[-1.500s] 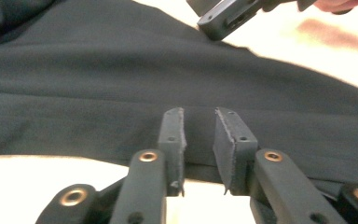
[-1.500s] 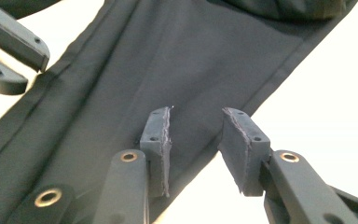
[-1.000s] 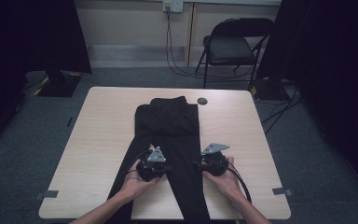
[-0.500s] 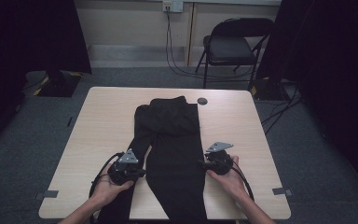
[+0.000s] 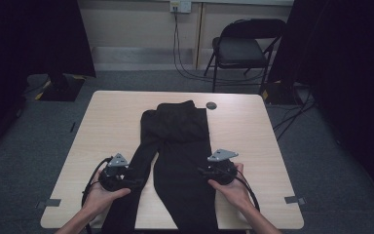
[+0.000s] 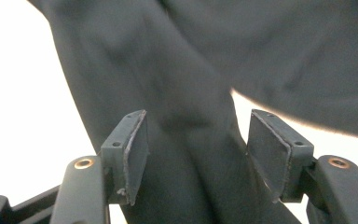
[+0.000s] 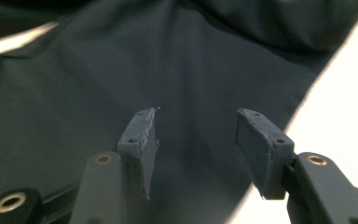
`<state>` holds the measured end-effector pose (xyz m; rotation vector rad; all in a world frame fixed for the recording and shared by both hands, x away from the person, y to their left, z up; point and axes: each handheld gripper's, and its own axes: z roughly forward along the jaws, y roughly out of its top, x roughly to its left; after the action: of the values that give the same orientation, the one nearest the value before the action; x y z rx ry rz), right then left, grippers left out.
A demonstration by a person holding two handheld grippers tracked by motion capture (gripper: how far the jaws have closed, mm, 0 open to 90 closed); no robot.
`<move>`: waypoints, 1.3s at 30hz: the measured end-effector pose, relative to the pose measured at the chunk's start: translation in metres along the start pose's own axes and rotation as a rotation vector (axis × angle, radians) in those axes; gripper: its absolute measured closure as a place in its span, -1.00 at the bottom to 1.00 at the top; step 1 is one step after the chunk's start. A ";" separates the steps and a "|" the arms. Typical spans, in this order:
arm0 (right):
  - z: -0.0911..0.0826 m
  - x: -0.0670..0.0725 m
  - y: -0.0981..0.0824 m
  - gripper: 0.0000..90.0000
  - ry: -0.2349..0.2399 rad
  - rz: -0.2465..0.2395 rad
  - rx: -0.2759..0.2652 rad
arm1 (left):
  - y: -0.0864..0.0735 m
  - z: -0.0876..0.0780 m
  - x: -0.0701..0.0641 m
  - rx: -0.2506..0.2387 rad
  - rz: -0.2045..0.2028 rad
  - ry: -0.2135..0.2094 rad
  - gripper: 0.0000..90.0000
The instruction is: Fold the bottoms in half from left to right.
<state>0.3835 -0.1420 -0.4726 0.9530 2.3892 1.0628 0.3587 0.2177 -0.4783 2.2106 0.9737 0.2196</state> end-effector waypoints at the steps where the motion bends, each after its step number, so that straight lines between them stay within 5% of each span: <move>1: 0.001 0.004 0.002 0.07 0.012 -0.009 -0.001 | 0.000 0.008 -0.003 0.049 0.017 -0.003 -0.26; 2: 0.003 0.011 0.005 0.06 0.032 -0.023 -0.011 | 0.000 0.008 -0.003 0.049 0.017 -0.003 -0.25; 5: 0.005 0.017 0.007 0.06 0.052 -0.037 -0.013 | 0.003 0.011 -0.009 0.061 0.054 0.090 -0.11; 6: 0.007 0.022 0.009 0.04 0.069 -0.050 -0.013 | 0.006 0.011 -0.008 0.061 0.070 0.085 0.47; 7: 0.007 0.024 0.009 0.04 0.075 -0.054 -0.011 | 0.006 0.011 -0.008 0.061 0.070 0.085 0.72; 8: 0.008 0.028 0.010 0.03 0.081 -0.067 -0.009 | 0.008 0.011 -0.002 0.056 0.023 0.041 0.94; 11: 0.006 0.036 0.012 0.00 0.093 -0.109 -0.012 | 0.013 0.006 0.001 0.020 -0.018 0.000 0.95; 13: 0.005 0.046 0.015 -0.06 0.094 -0.150 -0.017 | 0.024 -0.006 0.003 -0.103 -0.072 -0.083 0.95; 17: 0.008 0.060 0.023 -0.16 0.170 -0.163 -0.041 | 0.044 -0.013 0.005 -0.193 -0.111 -0.118 0.95; 18: 0.013 0.069 0.029 -0.24 0.247 -0.149 -0.056 | 0.057 -0.014 0.005 -0.243 -0.146 -0.153 0.95; 20: 0.015 0.072 0.031 -0.26 0.267 -0.146 -0.064 | 0.068 -0.013 0.003 -0.268 -0.137 -0.161 0.95; 21: 0.020 0.080 0.034 -0.31 0.323 -0.135 -0.073 | 0.073 -0.012 0.002 -0.281 -0.134 -0.161 0.95; 24: 0.032 0.096 0.037 -0.38 0.418 -0.128 -0.071 | 0.094 -0.008 0.000 -0.337 -0.172 -0.189 0.95; 27: 0.045 0.109 0.039 -0.38 0.461 -0.127 -0.058 | 0.106 -0.003 -0.001 -0.367 -0.191 -0.197 0.95; 31: 0.055 0.116 0.042 -0.04 0.464 -0.123 -0.072 | 0.113 0.007 -0.003 -0.364 -0.208 -0.215 0.95; 32: 0.055 0.115 0.043 0.34 0.464 -0.118 -0.079 | 0.113 0.009 -0.004 -0.353 -0.194 -0.210 0.95; 35: 0.048 0.109 0.047 0.96 0.448 -0.112 -0.120 | 0.112 0.014 -0.004 -0.347 -0.164 -0.192 0.94; 39: 0.025 0.094 0.048 1.00 0.435 -0.100 -0.145 | 0.110 0.016 0.004 -0.337 -0.134 -0.162 0.72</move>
<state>0.3516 -0.0391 -0.4571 0.5906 2.6129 1.5057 0.4318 0.1600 -0.4173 1.8199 0.9169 0.1296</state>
